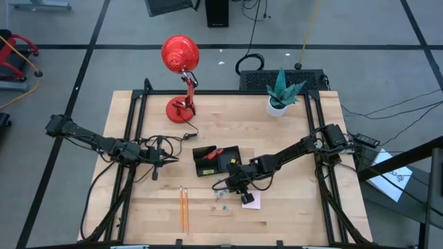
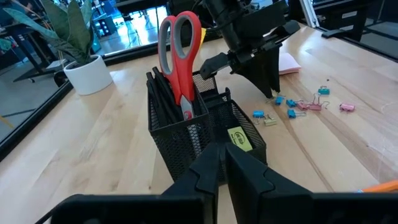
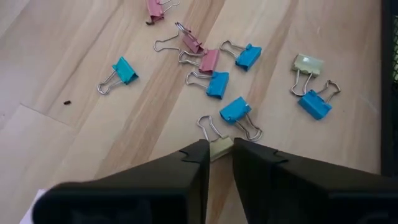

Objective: Pick and place office supplies into organizer
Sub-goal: Put the green binder clip into the desk organizer

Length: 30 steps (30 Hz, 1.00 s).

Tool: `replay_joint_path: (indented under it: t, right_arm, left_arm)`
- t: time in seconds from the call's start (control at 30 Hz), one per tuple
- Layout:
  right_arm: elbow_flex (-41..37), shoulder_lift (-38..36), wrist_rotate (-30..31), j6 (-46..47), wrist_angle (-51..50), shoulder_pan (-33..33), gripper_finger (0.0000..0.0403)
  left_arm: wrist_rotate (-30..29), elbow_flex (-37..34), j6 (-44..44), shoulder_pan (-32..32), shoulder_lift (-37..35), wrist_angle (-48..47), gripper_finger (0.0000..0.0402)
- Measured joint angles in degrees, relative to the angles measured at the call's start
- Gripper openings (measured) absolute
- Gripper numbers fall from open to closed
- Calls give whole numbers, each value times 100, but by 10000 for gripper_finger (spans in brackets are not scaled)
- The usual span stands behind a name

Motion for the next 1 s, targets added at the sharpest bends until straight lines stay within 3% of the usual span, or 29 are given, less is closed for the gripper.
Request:
replay_joint_path:
  t: [0.5, 0.7, 1.0]
  right_arm:
    - [-24, -691, 251, -40, 178, 43, 49]
    - [-16, -999, 1199, -113, 788, 46, 49]
    - [-11, -784, 2415, 13, 1807, 82, 49]
  left_arm:
    - [0, 0, -17, -2, 1, 9, 31]
    - [2, 0, -17, -2, 2, 49, 31]
    - [2, 0, -27, -2, 1, 66, 31]
